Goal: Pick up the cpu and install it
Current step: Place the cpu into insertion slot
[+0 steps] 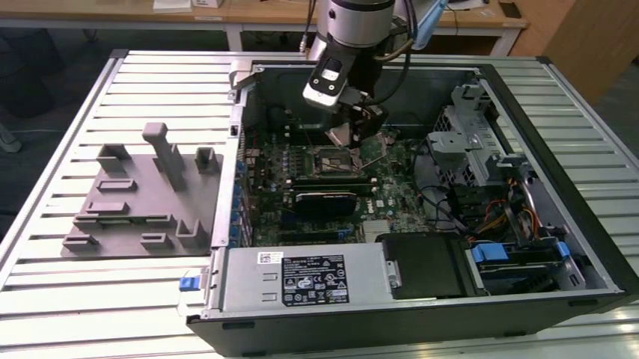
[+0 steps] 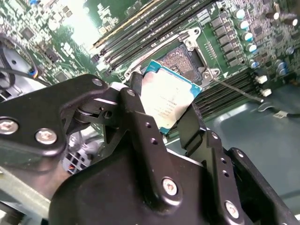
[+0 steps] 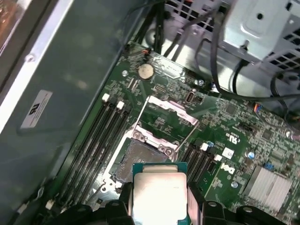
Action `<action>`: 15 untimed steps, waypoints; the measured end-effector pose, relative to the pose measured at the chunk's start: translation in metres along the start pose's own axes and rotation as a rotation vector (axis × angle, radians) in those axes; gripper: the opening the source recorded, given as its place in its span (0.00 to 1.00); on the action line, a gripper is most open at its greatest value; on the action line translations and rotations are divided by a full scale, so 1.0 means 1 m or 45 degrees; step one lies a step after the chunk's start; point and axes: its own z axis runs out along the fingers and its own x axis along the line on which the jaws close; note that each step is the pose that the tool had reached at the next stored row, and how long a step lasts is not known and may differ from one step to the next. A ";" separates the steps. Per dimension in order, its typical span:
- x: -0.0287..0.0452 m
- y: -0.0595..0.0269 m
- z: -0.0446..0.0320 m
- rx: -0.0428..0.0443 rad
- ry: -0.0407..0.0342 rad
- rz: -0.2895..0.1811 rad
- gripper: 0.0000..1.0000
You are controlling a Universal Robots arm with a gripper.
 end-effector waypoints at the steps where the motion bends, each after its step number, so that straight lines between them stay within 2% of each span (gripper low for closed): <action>1: 0.0000 0.0000 0.0001 0.000 -0.0008 0.021 0.54; 15: 0.0000 -0.0001 0.0023 0.001 -0.0106 0.295 0.54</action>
